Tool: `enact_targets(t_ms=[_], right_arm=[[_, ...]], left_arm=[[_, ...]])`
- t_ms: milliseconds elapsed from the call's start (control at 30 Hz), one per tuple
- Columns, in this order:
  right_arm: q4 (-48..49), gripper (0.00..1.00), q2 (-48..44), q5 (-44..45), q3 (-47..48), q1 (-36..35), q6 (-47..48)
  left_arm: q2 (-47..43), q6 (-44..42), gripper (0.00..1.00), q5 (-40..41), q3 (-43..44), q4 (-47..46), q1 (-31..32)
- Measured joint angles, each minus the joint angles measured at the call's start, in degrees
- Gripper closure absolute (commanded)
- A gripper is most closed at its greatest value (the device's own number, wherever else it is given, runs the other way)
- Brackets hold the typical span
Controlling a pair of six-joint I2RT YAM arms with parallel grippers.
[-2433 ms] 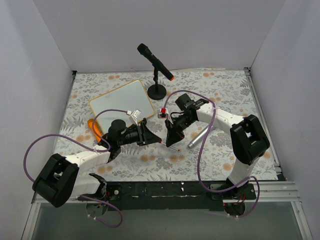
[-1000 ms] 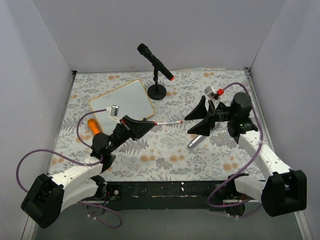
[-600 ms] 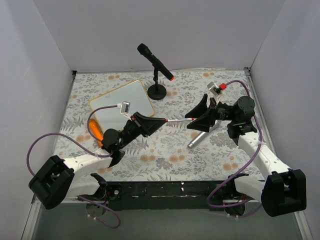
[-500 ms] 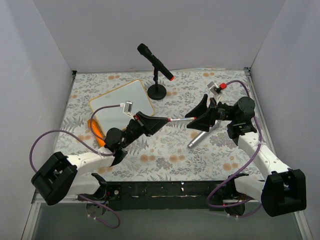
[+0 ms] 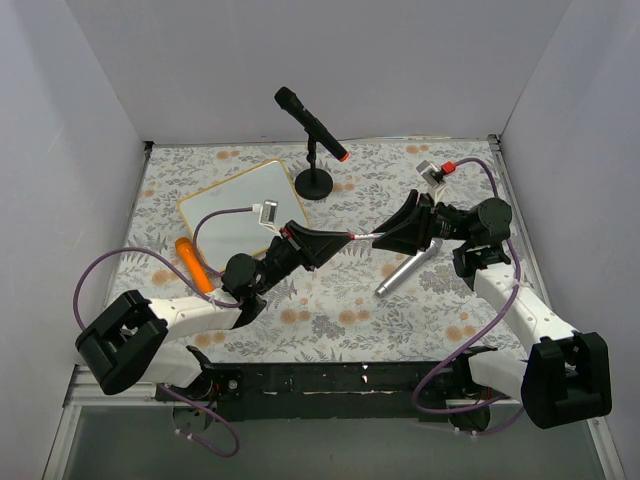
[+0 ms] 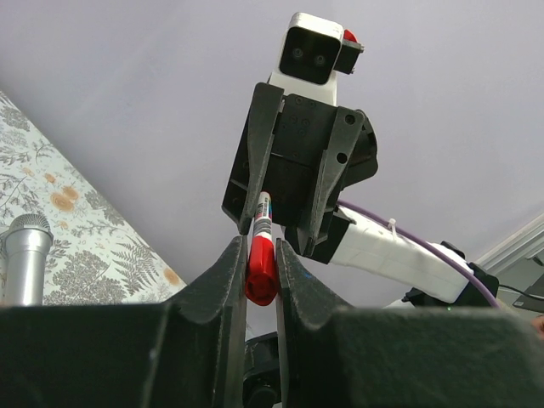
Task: Write a sentence on the whiteboard
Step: Pass from the left arm to the right
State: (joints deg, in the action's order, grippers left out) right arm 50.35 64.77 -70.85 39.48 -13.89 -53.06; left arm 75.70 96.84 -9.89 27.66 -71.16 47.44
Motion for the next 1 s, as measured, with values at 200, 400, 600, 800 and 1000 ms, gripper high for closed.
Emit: enact_targets(t_ms=[200, 400, 600, 800, 1000], right_arm=[[2.2, 0.64, 0.1, 0.3, 0.0, 0.0, -2.2], [2.6, 0.69, 0.2, 0.6, 0.0, 0.2, -3.0], [3.1, 0.94, 1.2, 0.5, 0.0, 0.6, -3.6], [3.7, 0.99, 2.1, 0.0, 0.0, 0.8, -3.7], [-0.3, 0.99, 2.1, -3.3, 0.4, 0.7, 1.9]], left_arm=[[0.0, -0.4, 1.0, 0.8, 0.0, -0.9, 0.5], [0.2, -0.4, 1.0, 1.0, 0.0, -1.6, 0.8], [1.5, -0.4, 1.0, 1.4, 0.2, -3.1, 1.0], [1.9, -0.5, 0.77, 1.4, 0.2, -3.3, 1.0], [0.2, -4.8, 0.11, 0.4, -0.7, -0.3, 1.0]])
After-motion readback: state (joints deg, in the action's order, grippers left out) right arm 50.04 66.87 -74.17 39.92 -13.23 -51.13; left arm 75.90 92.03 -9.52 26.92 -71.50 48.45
